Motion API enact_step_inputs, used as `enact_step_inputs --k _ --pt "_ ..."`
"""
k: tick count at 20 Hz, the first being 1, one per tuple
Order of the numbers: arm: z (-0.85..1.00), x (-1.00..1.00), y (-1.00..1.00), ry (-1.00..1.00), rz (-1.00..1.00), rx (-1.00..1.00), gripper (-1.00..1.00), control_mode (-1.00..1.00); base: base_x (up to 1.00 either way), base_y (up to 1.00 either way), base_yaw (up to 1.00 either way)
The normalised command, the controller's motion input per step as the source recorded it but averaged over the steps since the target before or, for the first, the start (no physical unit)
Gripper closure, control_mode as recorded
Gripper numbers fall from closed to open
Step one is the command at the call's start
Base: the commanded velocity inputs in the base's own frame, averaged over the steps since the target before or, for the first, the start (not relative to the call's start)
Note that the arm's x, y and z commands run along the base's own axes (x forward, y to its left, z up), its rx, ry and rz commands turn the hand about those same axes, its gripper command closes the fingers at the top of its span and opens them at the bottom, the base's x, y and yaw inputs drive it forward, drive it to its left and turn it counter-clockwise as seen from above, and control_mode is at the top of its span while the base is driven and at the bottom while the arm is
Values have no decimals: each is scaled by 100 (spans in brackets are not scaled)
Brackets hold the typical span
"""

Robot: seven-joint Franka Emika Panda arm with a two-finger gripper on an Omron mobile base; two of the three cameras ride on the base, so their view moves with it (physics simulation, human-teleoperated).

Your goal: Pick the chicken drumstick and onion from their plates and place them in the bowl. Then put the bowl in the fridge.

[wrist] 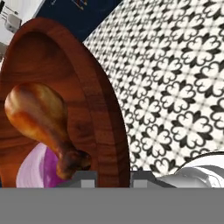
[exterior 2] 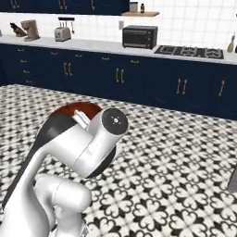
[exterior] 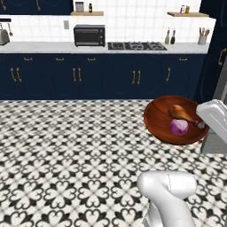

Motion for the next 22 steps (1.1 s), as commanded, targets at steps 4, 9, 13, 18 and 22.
enact_step_inputs --k 4,9,13,18,22 --pt "0 0 0 0 0 0 100 100 100 -8 -35" --pt "0 0 0 0 0 0 100 100 100 3 -32" --pt "0 0 0 0 0 0 100 100 100 51 -35" --pt "0 0 0 0 0 0 100 100 100 74 -28" --pt "0 0 0 0 0 0 100 100 100 89 -36"
